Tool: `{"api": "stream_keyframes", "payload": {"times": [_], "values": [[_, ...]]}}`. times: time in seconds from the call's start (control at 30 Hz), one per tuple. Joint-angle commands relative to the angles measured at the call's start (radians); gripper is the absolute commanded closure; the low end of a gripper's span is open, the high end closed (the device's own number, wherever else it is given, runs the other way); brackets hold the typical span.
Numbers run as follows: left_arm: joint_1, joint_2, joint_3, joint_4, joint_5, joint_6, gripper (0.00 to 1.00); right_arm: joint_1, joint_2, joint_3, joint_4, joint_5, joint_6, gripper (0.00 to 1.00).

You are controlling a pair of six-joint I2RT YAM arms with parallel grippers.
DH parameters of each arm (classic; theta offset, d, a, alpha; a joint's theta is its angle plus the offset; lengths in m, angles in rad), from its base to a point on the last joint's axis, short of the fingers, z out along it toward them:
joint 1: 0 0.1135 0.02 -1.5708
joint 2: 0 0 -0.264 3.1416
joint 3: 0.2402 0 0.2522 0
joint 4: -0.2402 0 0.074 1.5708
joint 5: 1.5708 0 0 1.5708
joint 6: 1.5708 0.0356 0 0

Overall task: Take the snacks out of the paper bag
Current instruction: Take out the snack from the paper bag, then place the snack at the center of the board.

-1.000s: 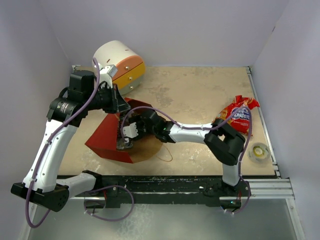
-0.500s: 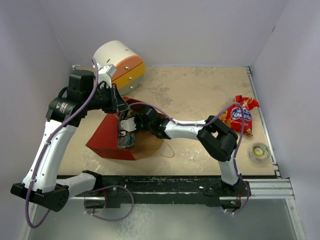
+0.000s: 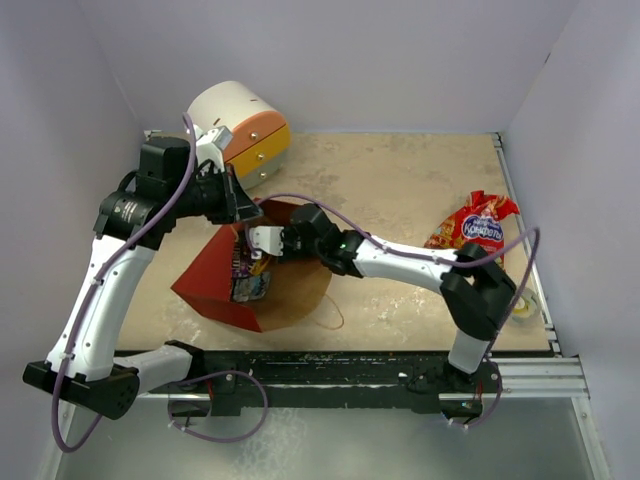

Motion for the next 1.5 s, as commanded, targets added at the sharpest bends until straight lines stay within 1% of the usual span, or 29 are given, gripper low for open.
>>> {"api": "stream_keyframes", "payload": {"times": [0.0,0.1,0.17,0.27,0.47,0.63,0.8,0.87,0.97,1.2,1.3,1.4,1.47], "values": [[0.002,-0.002,0.044,0.034,0.008,-0.007,1.00,-0.001,-0.150,-0.046,-0.034,-0.161,0.178,1.00],[0.002,0.001,0.041,0.038,0.021,-0.006,1.00,0.000,-0.204,-0.058,-0.076,-0.218,0.274,1.00],[0.002,0.005,0.039,0.041,0.025,-0.006,1.00,0.001,-0.236,-0.059,-0.103,-0.225,0.337,1.00],[0.002,0.005,0.038,0.044,0.022,-0.005,1.00,0.001,-0.281,-0.048,-0.161,-0.195,0.426,1.00],[0.002,-0.011,0.011,0.066,0.019,-0.026,1.00,0.001,-0.406,-0.028,-0.266,-0.160,0.512,1.00],[0.002,-0.015,-0.011,0.084,0.021,-0.029,1.00,0.001,-0.535,-0.044,-0.277,-0.091,0.583,1.00],[0.002,-0.007,0.019,0.095,0.016,-0.036,1.00,0.001,-0.586,-0.039,-0.294,-0.059,0.643,1.00],[0.002,0.001,0.048,0.093,0.007,-0.031,1.00,0.001,-0.610,-0.030,-0.298,-0.049,0.704,1.00],[0.002,0.019,0.112,0.077,-0.027,0.000,1.00,0.001,-0.652,-0.011,-0.306,0.095,0.747,1.00],[0.002,0.057,0.253,0.035,-0.139,0.133,1.00,-0.001,-0.743,0.069,-0.310,0.389,0.716,1.00],[0.002,0.066,0.303,0.028,-0.186,0.216,1.00,-0.005,-0.768,0.090,-0.253,0.535,0.712,1.00],[0.001,0.084,0.345,0.026,-0.209,0.271,1.00,-0.024,-0.780,0.090,-0.187,0.627,0.717,1.00],[-0.001,0.098,0.350,0.032,-0.199,0.285,1.00,-0.058,-0.778,0.088,-0.157,0.672,0.738,1.00]]}}
